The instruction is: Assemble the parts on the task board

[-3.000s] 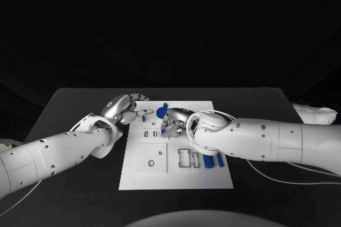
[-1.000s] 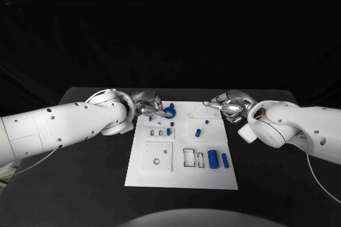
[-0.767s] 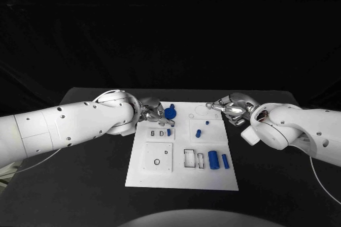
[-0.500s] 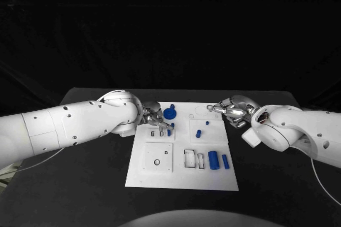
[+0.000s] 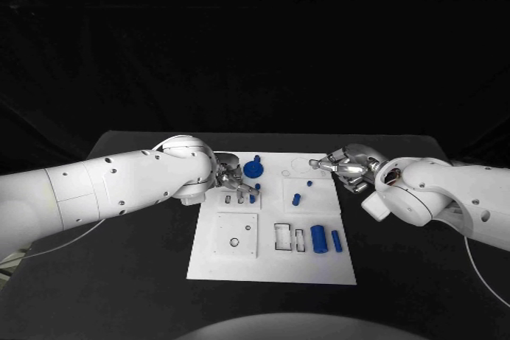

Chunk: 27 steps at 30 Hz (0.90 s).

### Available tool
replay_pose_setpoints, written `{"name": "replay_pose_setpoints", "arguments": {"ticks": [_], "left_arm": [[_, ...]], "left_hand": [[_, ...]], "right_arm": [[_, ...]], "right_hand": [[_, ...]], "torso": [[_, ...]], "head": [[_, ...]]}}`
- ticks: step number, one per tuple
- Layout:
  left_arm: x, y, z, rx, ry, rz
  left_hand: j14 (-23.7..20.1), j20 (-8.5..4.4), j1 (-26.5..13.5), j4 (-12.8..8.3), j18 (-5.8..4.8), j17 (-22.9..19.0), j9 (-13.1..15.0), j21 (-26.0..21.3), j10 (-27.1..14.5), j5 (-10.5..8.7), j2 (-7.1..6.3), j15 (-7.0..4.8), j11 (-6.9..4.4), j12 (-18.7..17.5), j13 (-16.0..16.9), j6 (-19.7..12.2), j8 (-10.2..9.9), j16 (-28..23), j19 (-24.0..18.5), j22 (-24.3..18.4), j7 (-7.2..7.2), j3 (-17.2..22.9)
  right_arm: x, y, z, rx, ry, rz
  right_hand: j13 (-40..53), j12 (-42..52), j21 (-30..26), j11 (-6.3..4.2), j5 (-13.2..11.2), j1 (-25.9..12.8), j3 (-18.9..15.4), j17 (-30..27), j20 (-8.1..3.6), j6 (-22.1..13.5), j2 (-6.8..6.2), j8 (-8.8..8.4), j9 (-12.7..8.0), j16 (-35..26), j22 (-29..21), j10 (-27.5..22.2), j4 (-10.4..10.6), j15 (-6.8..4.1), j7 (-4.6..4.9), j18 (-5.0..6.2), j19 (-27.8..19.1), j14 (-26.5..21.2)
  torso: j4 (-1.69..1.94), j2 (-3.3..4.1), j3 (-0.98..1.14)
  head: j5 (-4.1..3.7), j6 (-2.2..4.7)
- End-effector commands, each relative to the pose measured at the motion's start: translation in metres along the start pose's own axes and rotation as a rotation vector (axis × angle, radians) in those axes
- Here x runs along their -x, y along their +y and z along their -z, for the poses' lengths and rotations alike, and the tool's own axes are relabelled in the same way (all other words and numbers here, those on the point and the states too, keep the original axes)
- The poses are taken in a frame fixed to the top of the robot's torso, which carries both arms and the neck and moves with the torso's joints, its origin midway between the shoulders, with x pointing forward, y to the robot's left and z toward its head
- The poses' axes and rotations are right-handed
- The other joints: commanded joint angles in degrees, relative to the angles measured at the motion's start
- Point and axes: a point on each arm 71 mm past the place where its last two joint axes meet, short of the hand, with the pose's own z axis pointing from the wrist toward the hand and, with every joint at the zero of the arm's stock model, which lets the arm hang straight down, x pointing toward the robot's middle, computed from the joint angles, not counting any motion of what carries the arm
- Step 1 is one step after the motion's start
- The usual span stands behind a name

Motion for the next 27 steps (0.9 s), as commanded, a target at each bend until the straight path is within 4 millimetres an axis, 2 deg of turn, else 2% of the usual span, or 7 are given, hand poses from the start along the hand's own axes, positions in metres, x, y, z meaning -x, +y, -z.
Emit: {"name": "replay_pose_setpoints", "arguments": {"ticks": [1,9,14,21,27], "left_arm": [[-0.003,-0.001,-0.002,0.035,0.011,0.038],[-0.004,-0.006,-0.006,0.035,0.009,0.065],[-0.006,-0.008,-0.008,0.049,0.013,0.067],[-0.008,-0.011,-0.01,0.078,0.008,0.057],[-0.009,-0.012,-0.011,0.096,0.01,0.05]], "left_hand": [[5.97,-0.58,-0.82,-0.02,-0.43,15.07,0.23,0.14,5.75,0.25,0.21,-0.31,-0.08,-0.06,14.94,0.16,-0.47,0.15,5.92,15.09,-0.18,-0.44],[5.97,-0.75,-1.39,-0.03,-0.43,15.07,0.55,0.14,5.75,0.28,0.42,-0.31,-0.08,-0.06,14.94,0.23,-0.7,0.15,5.92,15.09,-0.18,-0.67],[5.97,-0.89,-1.57,-0.07,-0.43,15.07,0.82,0.14,5.75,0.37,0.92,-0.31,-0.07,-0.06,14.94,0.22,-0.94,0.15,5.92,15.09,-0.17,-0.62],[5.97,-1.0,-1.39,-0.15,-0.43,15.07,1.0,0.14,5.75,0.49,1.22,-0.3,-0.07,-0.06,14.94,0.18,-1.12,0.15,5.92,15.09,-0.17,-0.52],[5.97,-1.04,-1.46,-0.11,-0.43,15.07,1.07,0.14,5.75,0.51,1.29,-0.29,-0.06,-0.06,14.94,0.16,-1.2,0.15,5.92,15.09,-0.16,-0.55]], "right_arm": [[-0.003,-0.001,0.0,-0.009,0.022,0.019],[-0.004,-0.002,-0.001,-0.017,0.027,0.024],[-0.005,-0.003,-0.002,-0.019,0.032,0.026],[-0.006,-0.003,-0.002,-0.023,0.039,0.027],[-0.007,-0.004,-0.003,-0.027,0.044,0.027]], "right_hand": [[15.06,0.23,0.26,0.48,0.28,-0.61,-0.05,15.05,0.49,-0.43,-0.1,0.23,0.07,0.23,15.07,6.0,0.33,0.25,0.07,-0.82,5.9,5.98],[15.06,0.23,0.26,0.49,0.27,-0.61,-0.08,15.05,0.5,-0.44,-0.12,0.26,0.08,0.23,15.07,6.0,0.34,0.25,0.08,-0.82,5.9,5.98],[15.06,0.23,0.26,0.5,0.26,-0.6,-0.1,15.05,0.5,-0.44,-0.12,0.27,0.09,0.23,15.07,6.0,0.34,0.26,0.09,-0.82,5.9,5.98],[15.06,0.23,0.26,0.52,0.25,-0.59,-0.12,15.05,0.51,-0.44,-0.13,0.3,0.1,0.23,15.07,6.0,0.35,0.27,0.1,-0.82,5.9,5.98],[15.06,0.23,0.26,0.53,0.26,-0.59,-0.13,15.05,0.52,-0.45,-0.12,0.31,0.11,0.23,15.07,6.0,0.35,0.27,0.11,-0.82,5.9,5.98]], "torso": [[0.05,-0.03,0.02],[0.03,-0.08,0.02],[0.01,-0.09,0.03],[0.12,-0.12,0.08],[0.06,-0.04,0.03]], "head": [[-0.16,0.01],[-0.31,0.16],[-0.23,0.01],[-0.28,0.16],[-0.29,0.22]]}}
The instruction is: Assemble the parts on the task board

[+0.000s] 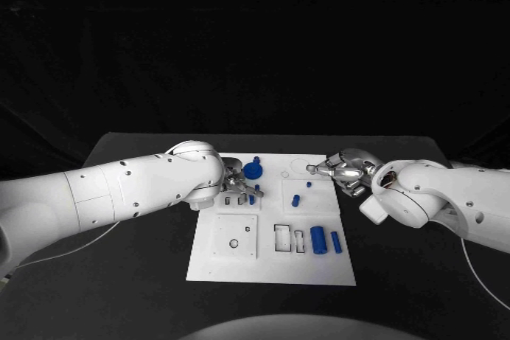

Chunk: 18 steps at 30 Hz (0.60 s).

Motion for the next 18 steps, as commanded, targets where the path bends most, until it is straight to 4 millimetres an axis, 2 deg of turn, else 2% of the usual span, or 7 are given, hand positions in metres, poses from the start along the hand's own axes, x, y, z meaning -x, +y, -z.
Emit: {"name": "replay_pose_setpoints", "arguments": {"ticks": [1,10,15,18], "left_arm": [[-0.0001,0.0001,-0.0006,0.029,-0.003,-0.001],[-0.0002,-0.0014,-0.0032,0.037,0.009,-0.003],[0.0003,-0.002,-0.0049,0.041,0.008,-0.004],[0.0004,-0.0022,-0.0055,0.042,0.007,-0.004]], "left_hand": [[5.97,-0.33,-0.12,-0.11,-0.43,15.09,0.1,0.14,5.75,0.28,0.52,-0.29,-0.07,-0.06,14.93,0.17,-0.39,0.15,6.02,15.09,-0.16,-0.22],[5.97,-0.44,-0.1,-0.13,-0.43,15.09,0.29,0.14,5.75,0.37,0.85,-0.28,-0.05,-0.06,14.93,0.08,-0.63,0.15,6.02,15.09,-0.14,-0.18],[5.97,-0.53,0.17,-0.19,-0.43,15.09,0.53,0.14,5.75,0.48,1.17,-0.28,-0.04,-0.06,14.93,0.07,-0.85,0.15,6.02,15.09,-0.14,-0.07],[5.97,-0.61,0.64,-0.25,-0.43,15.09,0.8,0.14,5.75,0.94,1.33,-0.3,-0.06,-0.06,14.93,0.1,-1.06,0.15,6.02,15.09,-0.16,0.02]], "right_arm": [[-0.0022,-0.0005,-0.0002,-0.003,0.021,0.013],[-0.0035,-0.0008,-0.0006,-0.007,0.027,0.014],[-0.0041,-0.001,-0.0007,-0.01,0.029,0.014],[-0.0045,-0.0009,-0.001,-0.011,0.03,0.014]], "right_hand": [[15.08,0.22,0.26,0.53,0.27,-0.59,-0.14,15.07,0.31,-0.45,-0.12,0.31,0.06,0.23,15.09,6.0,0.36,0.27,0.11,-0.82,6.1,5.98],[15.08,0.22,0.26,0.55,0.3,-0.57,-0.14,15.07,0.32,-0.45,-0.1,0.34,0.07,0.23,15.09,6.0,0.36,0.28,0.13,-0.82,6.1,5.98],[15.08,0.22,0.26,0.57,0.33,-0.55,-0.15,15.07,0.33,-0.46,-0.09,0.36,0.08,0.23,15.09,6.0,0.36,0.29,0.16,-0.82,6.1,5.98],[15.08,0.22,0.26,0.57,0.33,-0.55,-0.15,15.07,0.33,-0.46,-0.09,0.36,0.08,0.23,15.09,6.0,0.36,0.29,0.16,-0.82,6.1,5.98]], "torso": [[-0.01,0.08,-0.03],[-0.05,0.07,-0.05],[0.09,0.08,-0.04],[-0.01,0.09,-0.04]], "head": [[-0.05,0.02],[-0.4,-0.09],[-0.57,-0.1],[-0.5,-0.17]]}}
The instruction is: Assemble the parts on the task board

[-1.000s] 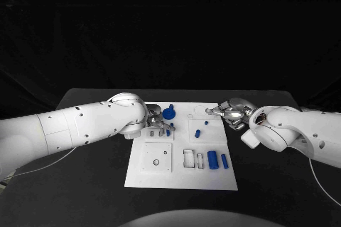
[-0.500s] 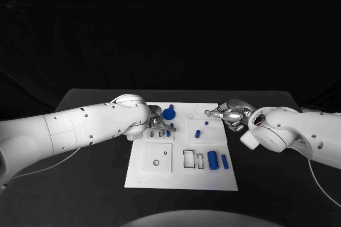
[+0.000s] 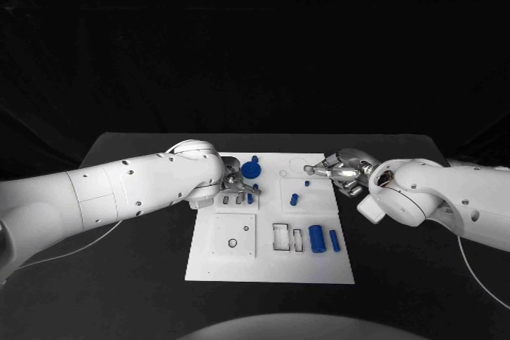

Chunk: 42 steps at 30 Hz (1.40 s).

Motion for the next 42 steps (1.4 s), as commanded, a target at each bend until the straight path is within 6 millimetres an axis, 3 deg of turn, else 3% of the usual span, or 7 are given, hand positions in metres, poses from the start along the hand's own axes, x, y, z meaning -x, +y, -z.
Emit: {"name": "replay_pose_setpoints", "arguments": {"ticks": [1,8,28,42], "left_arm": [[-0.0008,-0.0012,-0.0006,0.004,0.01,-0.003],[-0.002,-0.002,-0.0013,0.003,0.022,-0.011],[-0.0047,-0.0051,-0.0022,-0.002,0.044,-0.011],[-0.0066,-0.0084,-0.0024,-0.013,0.064,-0.008]], "left_hand": [[5.97,-0.57,0.69,-0.24,-0.43,15.09,0.39,0.14,5.76,0.95,0.6,-0.32,-0.09,-0.1,14.89,0.13,-0.46,0.15,5.9,15.09,-0.18,0.05],[5.97,-0.75,3.0,-0.27,-0.43,15.09,1.6,0.14,5.76,3.38,0.77,-0.49,-0.25,-0.1,14.89,0.33,-1.42,0.15,5.9,15.09,-0.35,0.28],[5.97,-0.78,4.15,-0.24,-0.43,15.09,2.15,0.14,5.76,3.56,1.11,-0.59,-0.36,-0.1,14.89,0.52,-1.82,0.15,5.9,15.09,-0.45,0.56],[5.97,-0.93,6.44,-0.28,-0.43,15.09,3.19,0.14,5.76,3.63,2.58,-0.68,-0.46,-0.1,14.89,0.65,-2.75,0.15,5.9,15.09,-0.57,1.48]], "right_arm": [[-0.0023,-0.0001,-0.0004,-0.002,0.019,0.012],[-0.0031,-0.0006,-0.0008,-0.005,0.021,0.012],[-0.0034,-0.0017,-0.0009,-0.016,0.02,0.015],[-0.005,-0.0038,-0.0021,-0.027,0.027,0.016]], "right_hand": [[15.08,0.23,0.26,0.57,0.33,-0.55,0.01,15.08,0.33,-0.3,-0.09,0.36,0.1,0.23,15.1,6.0,0.2,0.29,-0.01,-0.82,6.1,5.98],[15.08,0.23,0.26,0.59,0.37,-0.52,0.0,15.08,0.34,-0.3,-0.08,0.39,0.11,0.23,15.1,6.0,0.2,0.31,0.02,-0.82,6.1,5.98],[15.08,0.23,0.26,0.62,0.38,-0.49,-0.01,15.08,0.35,-0.31,-0.07,0.42,0.13,0.23,15.1,6.0,0.19,0.32,0.04,-0.82,6.1,5.98],[15.08,0.23,0.26,0.67,0.42,-0.45,-0.04,15.08,0.38,-0.34,-0.05,0.48,0.16,0.23,15.1,6.0,0.19,0.36,0.11,-0.82,6.1,5.98]], "torso": [[-0.04,0.02,0.01],[-0.03,-0.03,0.01],[-0.05,0.01,0.02],[0.02,-0.05,0.01]], "head": [[0.06,-0.09],[-0.03,-0.18],[-0.3,-0.51],[-0.4,-0.73]]}}
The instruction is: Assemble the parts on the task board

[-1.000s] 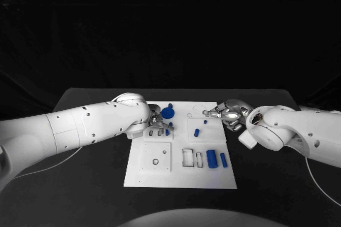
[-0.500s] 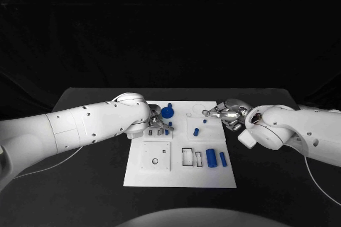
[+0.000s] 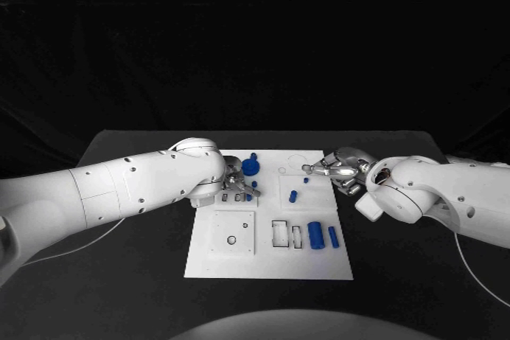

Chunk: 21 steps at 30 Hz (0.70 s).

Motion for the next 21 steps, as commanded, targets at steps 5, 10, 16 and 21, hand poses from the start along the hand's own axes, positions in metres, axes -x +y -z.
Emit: {"name": "replay_pose_setpoints", "arguments": {"ticks": [5,10,16,21], "left_arm": [[-0.002,-0.0026,0.0001,-0.011,0.024,0.0],[-0.0014,-0.0036,0.0002,-0.019,0.012,0.006],[-0.001,-0.004,0.0,-0.02,0.008,0.008],[-0.0005,-0.004,-0.0001,-0.023,0.001,0.012]], "left_hand": [[5.98,-0.38,2.14,-0.06,-0.43,15.1,0.26,0.14,6.13,0.29,1.05,-0.26,-0.43,-0.4,14.88,0.22,-0.46,0.15,5.94,15.09,-0.16,0.38],[5.98,-0.5,3.4,-0.05,-0.43,15.1,0.83,0.14,6.13,0.33,1.38,-0.3,-0.47,-0.4,14.88,0.4,-0.68,0.15,5.94,15.09,-0.22,0.8],[5.98,-0.52,3.5,-0.04,-0.43,15.1,0.9,0.14,6.13,0.33,1.38,-0.3,-0.47,-0.4,14.88,0.44,-0.69,0.15,5.94,15.09,-0.22,0.81],[5.98,-0.54,3.59,-0.04,-0.43,15.1,0.98,0.14,6.13,0.33,1.36,-0.3,-0.48,-0.4,14.88,0.49,-0.67,0.15,5.94,15.09,-0.23,0.81]], "right_arm": [[-0.0027,-0.0016,-0.0004,-0.008,0.02,0.012],[-0.0026,-0.003,-0.0002,-0.015,0.022,0.013],[-0.0027,-0.004,-0.0002,-0.021,0.024,0.013],[-0.0031,-0.0044,-0.0003,-0.023,0.026,0.014]], "right_hand": [[15.1,0.22,0.26,0.32,0.2,-0.45,-0.06,15.1,0.39,-0.35,-0.05,0.26,0.06,0.23,15.07,6.06,0.2,0.37,0.12,-0.82,6.1,5.98],[15.1,0.22,0.26,0.33,0.2,-0.45,-0.06,15.1,0.39,-0.37,-0.04,0.26,0.06,0.23,15.07,6.06,0.21,0.38,0.14,-0.82,6.1,5.98],[15.1,0.22,0.26,0.33,0.2,-0.45,-0.06,15.1,0.39,-0.37,-0.04,0.26,0.06,0.23,15.07,6.06,0.21,0.38,0.14,-0.82,6.1,5.98],[15.1,0.22,0.26,0.37,0.23,-0.44,-0.09,15.1,0.41,-0.42,-0.05,0.27,0.07,0.23,15.07,6.06,0.21,0.4,0.18,-0.82,6.1,5.98]], "torso": [[-0.02,-0.03,-0.05],[0.07,-0.03,-0.04],[0.05,-0.02,-0.03],[0.05,-0.03,-0.01]], "head": [[-0.12,0.01],[-0.2,0.04],[-0.17,0.06],[-0.16,0.03]]}}
